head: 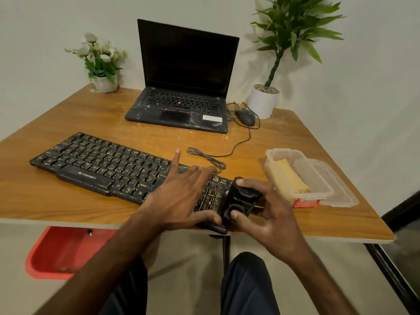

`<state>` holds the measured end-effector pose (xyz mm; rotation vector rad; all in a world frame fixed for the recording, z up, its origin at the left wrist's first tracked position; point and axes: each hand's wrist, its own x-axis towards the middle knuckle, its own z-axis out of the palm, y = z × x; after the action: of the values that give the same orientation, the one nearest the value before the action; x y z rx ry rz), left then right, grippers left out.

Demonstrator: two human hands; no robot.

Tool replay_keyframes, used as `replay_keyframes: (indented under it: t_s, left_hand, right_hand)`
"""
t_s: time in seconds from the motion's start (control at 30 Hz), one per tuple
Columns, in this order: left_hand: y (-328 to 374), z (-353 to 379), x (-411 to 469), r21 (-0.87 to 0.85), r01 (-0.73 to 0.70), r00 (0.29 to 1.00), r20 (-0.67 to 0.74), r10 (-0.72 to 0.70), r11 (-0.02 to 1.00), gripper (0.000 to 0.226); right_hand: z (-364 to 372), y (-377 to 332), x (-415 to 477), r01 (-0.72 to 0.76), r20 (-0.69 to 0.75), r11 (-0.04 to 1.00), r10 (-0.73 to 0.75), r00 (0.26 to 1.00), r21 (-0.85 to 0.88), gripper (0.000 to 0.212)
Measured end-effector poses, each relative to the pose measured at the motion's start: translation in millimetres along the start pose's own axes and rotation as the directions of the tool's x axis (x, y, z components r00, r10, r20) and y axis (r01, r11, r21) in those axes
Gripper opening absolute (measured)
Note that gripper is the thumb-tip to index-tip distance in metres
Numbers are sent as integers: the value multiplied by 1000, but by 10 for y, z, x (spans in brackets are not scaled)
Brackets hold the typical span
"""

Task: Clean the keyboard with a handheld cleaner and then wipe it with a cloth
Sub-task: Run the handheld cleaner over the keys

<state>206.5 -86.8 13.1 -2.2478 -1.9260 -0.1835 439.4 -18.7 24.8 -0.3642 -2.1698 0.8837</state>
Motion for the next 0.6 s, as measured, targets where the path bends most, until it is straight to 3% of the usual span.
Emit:
replay_keyframes:
  t_s: [0.07, 0.23, 0.43, 0.6]
  left_hand:
    - [3, -3, 3, 4, -6, 1000, -3, 6, 1000, 114]
    - [24, -32, 0, -1, -6, 1000, -2, 6, 1000, 118]
    - [9, -26, 0, 9, 5, 1000, 15, -5, 1000, 120]
    - [4, -20, -9, 6, -7, 1000, 23, 7, 1000, 120]
  right_hand:
    - [-7, 19, 51, 1, 10, 1000, -1, 1000, -31, 66]
    - [-59, 260, 566, -165, -89, 983, 157, 984, -82, 60]
    - [-2, 287, 482, -122, -121, 992, 116, 986, -37, 61]
    - [-44, 323, 459, -124, -134, 978, 102, 986, -169, 61]
